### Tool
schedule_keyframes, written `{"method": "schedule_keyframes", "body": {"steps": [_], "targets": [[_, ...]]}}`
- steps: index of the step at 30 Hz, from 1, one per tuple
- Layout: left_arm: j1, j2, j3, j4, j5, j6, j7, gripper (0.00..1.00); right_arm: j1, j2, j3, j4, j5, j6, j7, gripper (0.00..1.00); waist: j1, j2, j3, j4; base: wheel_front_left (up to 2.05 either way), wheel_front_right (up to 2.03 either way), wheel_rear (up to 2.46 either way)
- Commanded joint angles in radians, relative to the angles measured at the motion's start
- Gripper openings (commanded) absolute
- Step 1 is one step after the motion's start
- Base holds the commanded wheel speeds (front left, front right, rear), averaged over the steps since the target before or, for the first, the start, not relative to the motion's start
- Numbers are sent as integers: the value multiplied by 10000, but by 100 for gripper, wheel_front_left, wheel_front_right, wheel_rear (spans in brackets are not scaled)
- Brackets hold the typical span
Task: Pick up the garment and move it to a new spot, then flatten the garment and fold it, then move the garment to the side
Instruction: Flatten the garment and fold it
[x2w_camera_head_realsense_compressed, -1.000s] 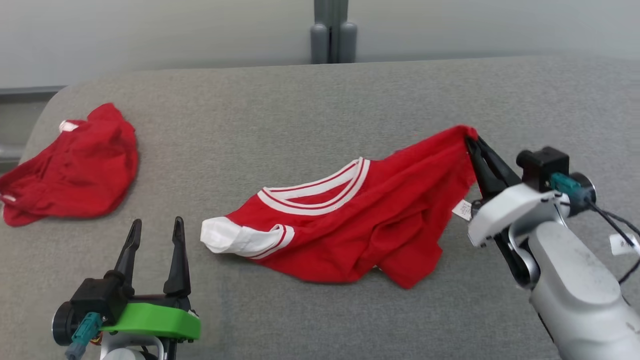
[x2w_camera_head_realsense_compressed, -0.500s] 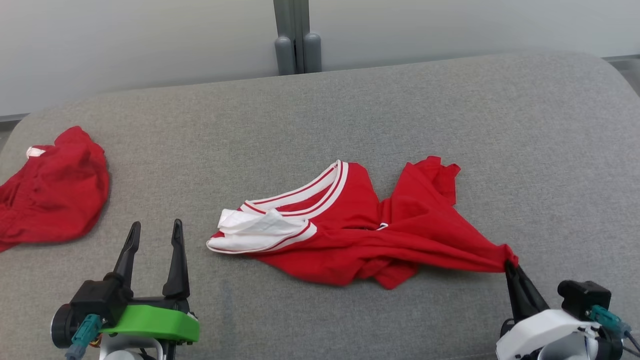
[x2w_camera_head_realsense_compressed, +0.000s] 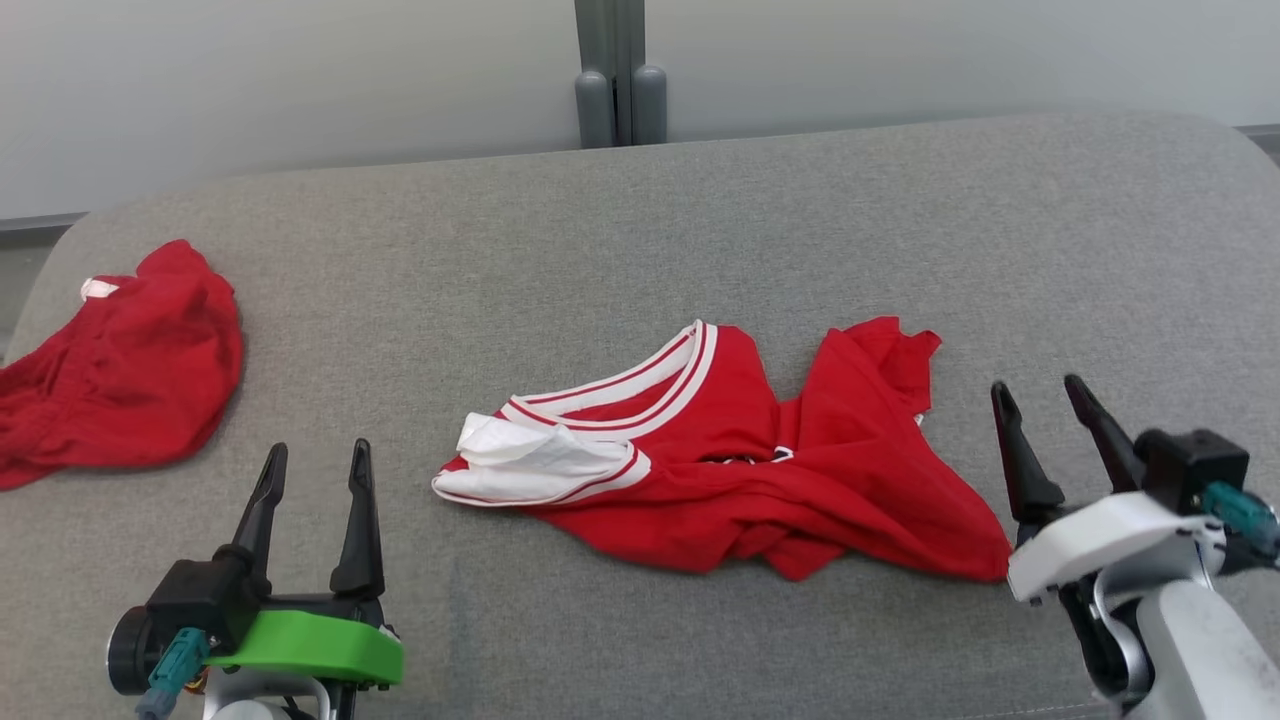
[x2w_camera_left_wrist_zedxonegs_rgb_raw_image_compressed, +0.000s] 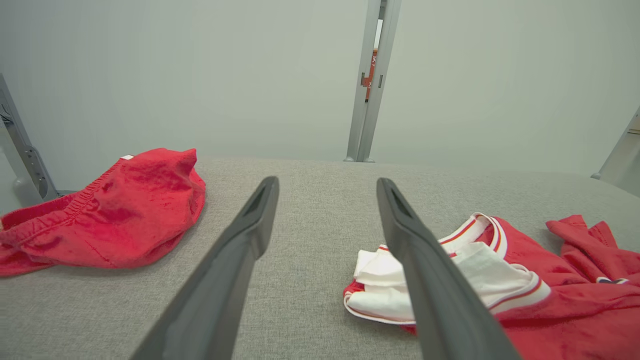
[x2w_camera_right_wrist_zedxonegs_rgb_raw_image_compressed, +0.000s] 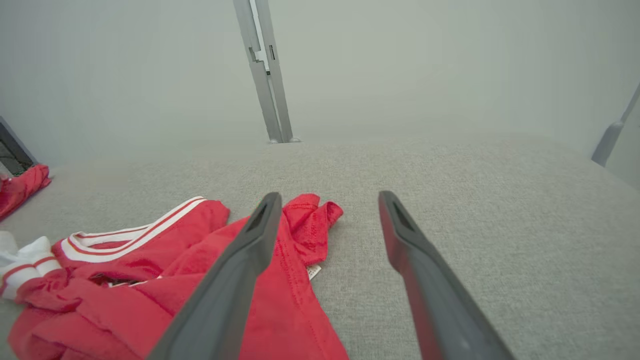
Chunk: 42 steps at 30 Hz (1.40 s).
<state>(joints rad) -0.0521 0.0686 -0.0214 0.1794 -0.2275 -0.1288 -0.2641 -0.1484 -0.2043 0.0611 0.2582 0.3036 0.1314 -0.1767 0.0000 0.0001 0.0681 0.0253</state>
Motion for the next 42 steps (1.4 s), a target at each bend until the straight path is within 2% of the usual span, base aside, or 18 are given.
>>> {"method": "schedule_keyframes", "body": {"steps": [1,6,12,23,31,32,33,37,42], "targets": [[-57,25,-9,11,45,-35,-5,100,-388,-146,128,62,-63,-14,201,100,0,-1,33,89,0,0,0],[-186,-9,-109,41,6,-35,-5,100,-1716,-463,927,720,-198,-14,698,100,0,-1,109,381,0,0,0],[-371,-34,-242,54,-47,-35,-5,100,-3155,-437,1821,2346,-76,-16,1337,100,0,-1,352,798,0,0,0],[-638,-63,-394,71,-156,-35,-6,100,-4817,-498,1935,6431,-389,-16,1718,100,0,-1,815,1318,0,0,0],[-746,-74,-369,93,-182,-35,-5,100,-5144,-84,2114,8372,-138,-14,2009,98,0,-1,955,1383,0,0,0],[-755,-80,-368,97,-185,-35,-5,100,-5167,-13,2156,8543,-49,-14,2098,22,0,-1,971,1378,0,0,0],[-761,-82,-375,106,-183,-35,-5,100,-5215,9,2199,8642,13,-14,2107,0,0,-1,982,1375,0,0,0],[-857,-90,-386,124,-210,-35,-5,100,-5729,-146,2327,8638,176,-17,1496,0,0,-1,1011,1375,0,0,0],[-834,-94,-349,134,-192,-35,-5,100,-6496,-583,2133,8660,-8,-17,141,0,0,-1,929,1394,0,0,0]]}}
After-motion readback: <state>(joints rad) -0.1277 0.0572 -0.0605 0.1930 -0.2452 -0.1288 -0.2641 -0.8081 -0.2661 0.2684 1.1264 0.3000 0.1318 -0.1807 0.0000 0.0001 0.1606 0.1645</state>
